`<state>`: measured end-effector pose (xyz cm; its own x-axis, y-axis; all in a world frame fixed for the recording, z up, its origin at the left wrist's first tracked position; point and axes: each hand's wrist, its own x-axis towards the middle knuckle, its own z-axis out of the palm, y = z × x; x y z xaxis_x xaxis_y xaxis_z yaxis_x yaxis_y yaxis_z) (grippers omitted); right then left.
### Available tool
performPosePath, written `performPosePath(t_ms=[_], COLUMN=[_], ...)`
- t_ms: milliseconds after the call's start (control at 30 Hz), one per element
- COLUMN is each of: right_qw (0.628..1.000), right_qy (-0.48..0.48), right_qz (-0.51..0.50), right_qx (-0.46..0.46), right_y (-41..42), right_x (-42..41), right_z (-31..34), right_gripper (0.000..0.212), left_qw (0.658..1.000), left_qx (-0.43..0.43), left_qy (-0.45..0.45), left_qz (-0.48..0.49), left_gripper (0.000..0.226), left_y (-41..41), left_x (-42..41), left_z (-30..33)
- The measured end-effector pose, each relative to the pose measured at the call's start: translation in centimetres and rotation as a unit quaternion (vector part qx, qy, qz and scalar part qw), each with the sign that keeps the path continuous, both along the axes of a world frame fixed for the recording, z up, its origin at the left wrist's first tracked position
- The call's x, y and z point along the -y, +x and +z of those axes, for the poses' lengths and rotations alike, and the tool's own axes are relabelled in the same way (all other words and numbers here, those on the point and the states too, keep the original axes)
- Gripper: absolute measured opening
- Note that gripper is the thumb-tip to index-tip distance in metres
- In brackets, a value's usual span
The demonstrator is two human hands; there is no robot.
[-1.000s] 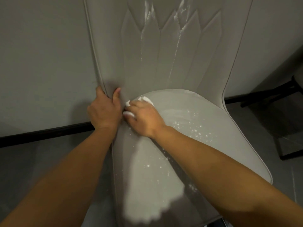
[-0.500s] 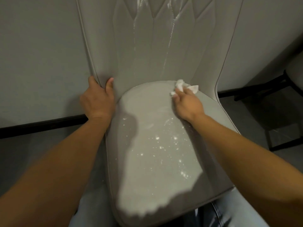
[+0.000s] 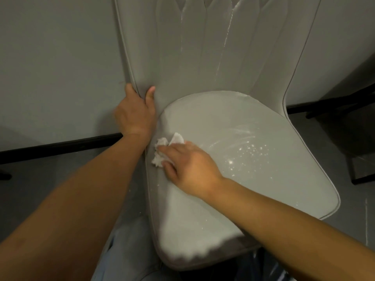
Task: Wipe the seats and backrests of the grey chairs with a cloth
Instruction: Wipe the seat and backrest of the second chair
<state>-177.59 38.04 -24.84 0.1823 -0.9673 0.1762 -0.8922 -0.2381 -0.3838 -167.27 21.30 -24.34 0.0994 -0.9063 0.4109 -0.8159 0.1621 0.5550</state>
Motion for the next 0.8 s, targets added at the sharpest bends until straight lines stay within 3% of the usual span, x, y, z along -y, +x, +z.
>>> performPosePath(t_ms=[200, 300, 400, 533, 700, 800], right_qw=[0.987, 0.982, 0.989, 1.000, 0.990, 0.986], right_qy=[0.070, 0.075, 0.061, -0.023, 0.054, 0.074], right_qz=[-0.122, -0.154, -0.086, 0.006, 0.114, 0.118], right_qx=[-0.077, -0.073, -0.108, 0.007, -0.063, -0.089], right_y=[-1.6, -1.1, 1.7, 2.2, 2.5, 2.9], right_x=[8.6, 9.7, 6.2, -1.2, -8.6, -8.7], right_z=[-0.7, -0.4, -0.4, 0.8, 1.0, 0.8], right_gripper=[0.050, 0.049, 0.053, 0.032, 0.040, 0.045], left_qw=[1.000, 1.000, 1.000, 0.999, 0.999, 0.998], left_qx=[0.020, 0.021, 0.027, 0.040, 0.046, 0.050], left_qy=[-0.002, 0.000, -0.011, -0.008, 0.014, 0.020], left_qz=[-0.009, -0.003, 0.002, 0.004, 0.008, 0.011], left_gripper=[0.056, 0.059, 0.059, 0.066, 0.070, 0.070], left_y=[0.2, 0.1, 0.1, 0.1, 0.1, 0.1], left_x=[0.6, 0.6, 0.6, 0.7, 0.6, 0.5], left_z=[-0.1, -0.1, -0.2, -0.4, -0.1, 0.0])
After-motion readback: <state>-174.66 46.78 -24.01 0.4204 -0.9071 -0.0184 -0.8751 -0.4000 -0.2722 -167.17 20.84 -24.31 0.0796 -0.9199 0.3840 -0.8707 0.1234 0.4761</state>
